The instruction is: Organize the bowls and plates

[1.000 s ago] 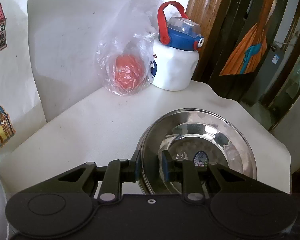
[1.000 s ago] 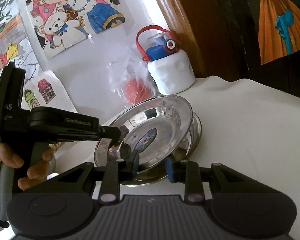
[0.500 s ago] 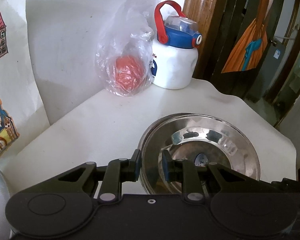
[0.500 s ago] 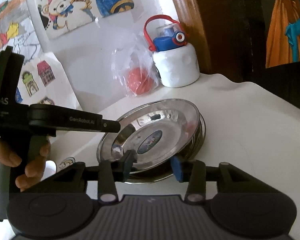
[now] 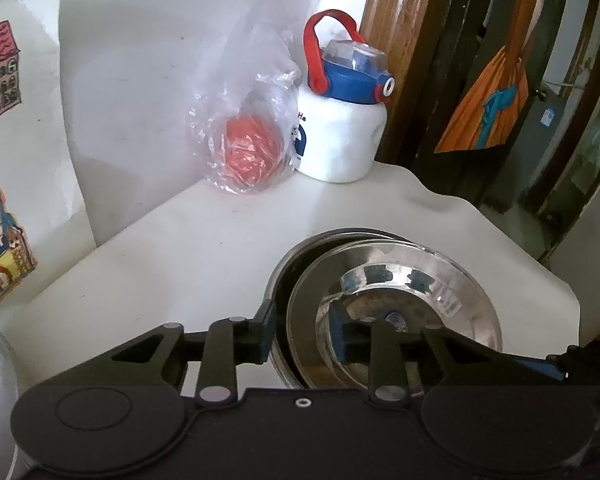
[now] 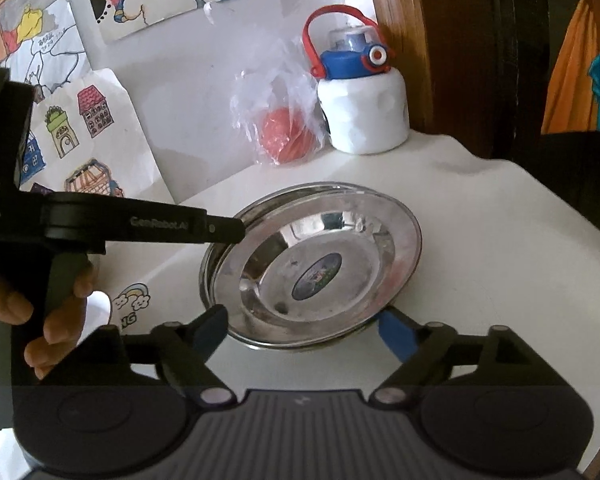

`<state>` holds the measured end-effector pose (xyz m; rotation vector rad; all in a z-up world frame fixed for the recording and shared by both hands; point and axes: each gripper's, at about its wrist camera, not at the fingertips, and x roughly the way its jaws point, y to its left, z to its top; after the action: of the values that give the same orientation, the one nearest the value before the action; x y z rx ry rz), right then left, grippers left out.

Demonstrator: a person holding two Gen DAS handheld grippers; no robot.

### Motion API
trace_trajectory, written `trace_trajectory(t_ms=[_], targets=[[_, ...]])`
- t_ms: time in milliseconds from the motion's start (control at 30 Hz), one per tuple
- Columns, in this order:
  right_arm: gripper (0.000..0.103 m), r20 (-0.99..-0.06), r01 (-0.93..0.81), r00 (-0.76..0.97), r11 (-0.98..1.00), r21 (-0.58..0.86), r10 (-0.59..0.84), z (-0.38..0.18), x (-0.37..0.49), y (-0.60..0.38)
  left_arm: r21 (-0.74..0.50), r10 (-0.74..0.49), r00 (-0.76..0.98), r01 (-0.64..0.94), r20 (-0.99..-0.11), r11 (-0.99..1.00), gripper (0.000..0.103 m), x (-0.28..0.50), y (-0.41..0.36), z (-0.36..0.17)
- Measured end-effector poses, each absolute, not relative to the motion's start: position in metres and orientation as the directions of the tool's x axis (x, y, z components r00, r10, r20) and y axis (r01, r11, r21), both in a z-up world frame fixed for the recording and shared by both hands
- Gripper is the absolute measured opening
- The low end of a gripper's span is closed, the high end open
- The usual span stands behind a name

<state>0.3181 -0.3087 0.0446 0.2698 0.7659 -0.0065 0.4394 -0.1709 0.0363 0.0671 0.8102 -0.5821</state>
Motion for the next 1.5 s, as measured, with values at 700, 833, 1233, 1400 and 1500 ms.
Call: trace_trajectory(t_ms=[700,833,1233,1400,1500], targets=[[0.103,-0.535,0.103,0.843,0.960,0.260,0.055,0.069,0.271,-0.311,-0.224,-0.499,0.656,0.460,-0.566,0.859,0.102,0.395,-0.135,0.077],[0.103,-0.484,0.093,0.873,0.958,0.270,0.052,0.078,0.257,-0.307,-0.240,-0.506,0.678,0.452,-0.533,0.859,0.102,0.378,-0.115,0.091],[0.103,-0.399,0.038,0.915,0.972,0.230,0.058,0.098,0.221,-0.262,-0.262,-0.418,0.779,0.329,-0.468,0.907,0.102,0.314,-0.031,0.112],[0.103,-0.359,0.014,0.932,0.983,0.181,0.053,0.106,0.202,-0.235,-0.265,-0.365,0.817,0.269,-0.446,0.926,0.102,0.285,0.000,0.113],[0.103,-0.342,-0.006,0.938,0.988,0.156,0.060,0.110,0.194,-0.220,-0.268,-0.336,0.833,0.235,-0.440,0.934,0.102,0.271,0.019,0.111]])
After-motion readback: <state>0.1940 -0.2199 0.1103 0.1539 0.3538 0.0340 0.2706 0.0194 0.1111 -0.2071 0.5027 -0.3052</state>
